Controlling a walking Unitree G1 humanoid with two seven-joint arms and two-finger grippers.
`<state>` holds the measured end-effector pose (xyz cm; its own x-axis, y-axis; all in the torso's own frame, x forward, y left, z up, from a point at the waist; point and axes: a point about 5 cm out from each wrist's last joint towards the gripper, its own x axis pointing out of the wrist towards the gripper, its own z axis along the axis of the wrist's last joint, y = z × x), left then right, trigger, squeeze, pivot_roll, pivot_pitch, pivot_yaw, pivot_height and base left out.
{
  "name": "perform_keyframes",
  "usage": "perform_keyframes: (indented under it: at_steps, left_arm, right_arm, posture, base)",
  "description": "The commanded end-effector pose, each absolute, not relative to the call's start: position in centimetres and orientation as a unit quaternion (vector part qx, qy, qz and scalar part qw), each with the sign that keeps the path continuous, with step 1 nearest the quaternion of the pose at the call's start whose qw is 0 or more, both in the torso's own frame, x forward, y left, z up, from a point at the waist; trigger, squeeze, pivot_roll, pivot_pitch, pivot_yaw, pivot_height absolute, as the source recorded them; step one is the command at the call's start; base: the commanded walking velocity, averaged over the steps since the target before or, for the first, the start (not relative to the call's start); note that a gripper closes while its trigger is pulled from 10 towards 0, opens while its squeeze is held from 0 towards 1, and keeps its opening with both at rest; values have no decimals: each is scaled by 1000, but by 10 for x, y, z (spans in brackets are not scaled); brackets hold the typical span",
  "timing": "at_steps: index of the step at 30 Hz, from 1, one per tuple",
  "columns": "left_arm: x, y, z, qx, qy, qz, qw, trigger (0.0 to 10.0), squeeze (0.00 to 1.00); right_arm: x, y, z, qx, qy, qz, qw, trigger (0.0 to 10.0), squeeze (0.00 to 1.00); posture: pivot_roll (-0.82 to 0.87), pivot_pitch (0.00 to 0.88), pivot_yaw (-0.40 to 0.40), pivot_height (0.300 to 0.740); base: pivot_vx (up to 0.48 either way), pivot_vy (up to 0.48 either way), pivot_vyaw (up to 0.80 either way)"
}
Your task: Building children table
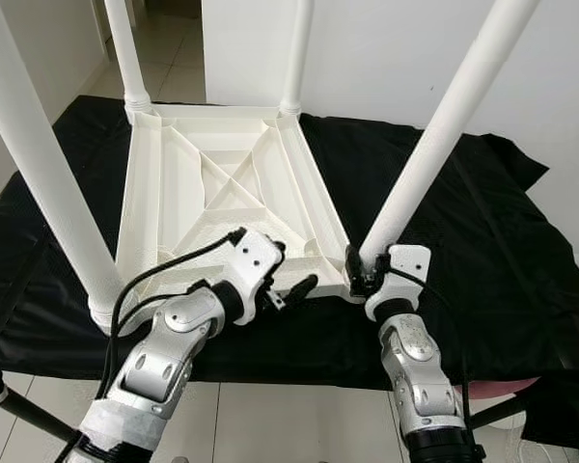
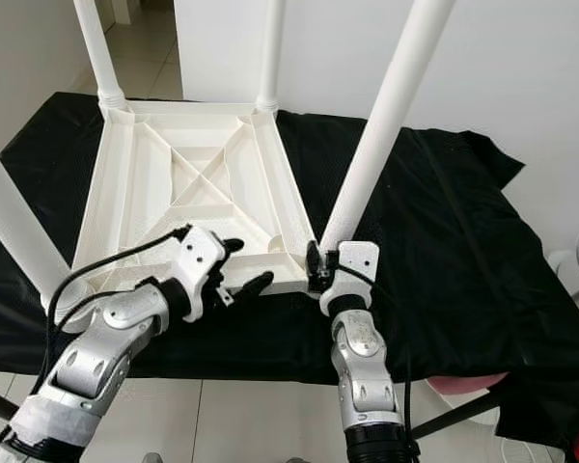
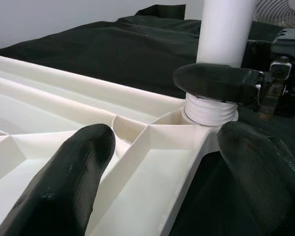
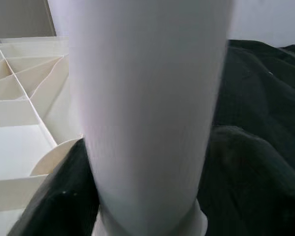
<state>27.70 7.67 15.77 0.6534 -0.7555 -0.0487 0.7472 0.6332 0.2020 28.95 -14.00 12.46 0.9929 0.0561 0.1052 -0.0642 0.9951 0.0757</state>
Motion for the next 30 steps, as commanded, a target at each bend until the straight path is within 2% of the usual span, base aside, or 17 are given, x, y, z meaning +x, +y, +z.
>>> perform_keyframes:
  at_steps: [1, 5, 6, 9, 11, 17, 28, 29, 30]
  left_arm:
    - [278, 75, 155, 101, -16, -425, 900, 10000, 0]
    - [277, 74, 156, 99, -16, -428, 898, 10000, 0]
    - [276, 73, 155, 99, -16, -430, 897, 10000, 0]
    - [272, 69, 153, 97, -13, -440, 893, 10000, 0]
    - [272, 69, 152, 97, -13, -441, 892, 10000, 0]
    - [264, 57, 145, 93, -5, -453, 887, 10000, 0]
    - [257, 48, 143, 85, -6, -456, 886, 10000, 0]
    - [257, 48, 144, 85, -6, -456, 886, 10000, 0]
    - [257, 48, 144, 85, -6, -456, 886, 10000, 0]
  right_arm:
    - [292, -149, 130, 34, -58, 37, 997, 10000, 1000]
    - [295, -154, 133, 22, -58, 68, 996, 10000, 1000]
    - [297, -156, 133, 21, -54, 86, 995, 10000, 12]
    - [305, -161, 136, -15, -45, 168, 985, 10000, 0]
    - [306, -162, 137, -20, -44, 179, 983, 10000, 0]
    - [318, -163, 133, -64, -8, 310, 949, 10000, 0]
    - [328, -154, 122, -105, 20, 409, 906, 10000, 0]
    - [329, -153, 120, -107, 26, 417, 902, 4941, 0]
    - [329, -153, 120, -107, 26, 417, 902, 4941, 0]
  posture:
    - [-42, 0, -65, 740]
    - [-43, 0, -63, 740]
    - [-44, 0, -63, 740]
    - [-40, 0, -67, 740]
    - [-40, 0, -67, 740]
    - [-28, 0, -76, 740]
    - [-16, 0, -80, 740]
    - [-13, 0, -82, 740]
    - [-13, 0, -82, 740]
  base:
    - [0, 0, 0]
    - [0, 0, 0]
    - [0, 0, 0]
    - [0, 0, 0]
    - [0, 0, 0]
    - [0, 0, 0]
    - [0, 0, 0]
    - [0, 0, 0]
    - [0, 0, 0]
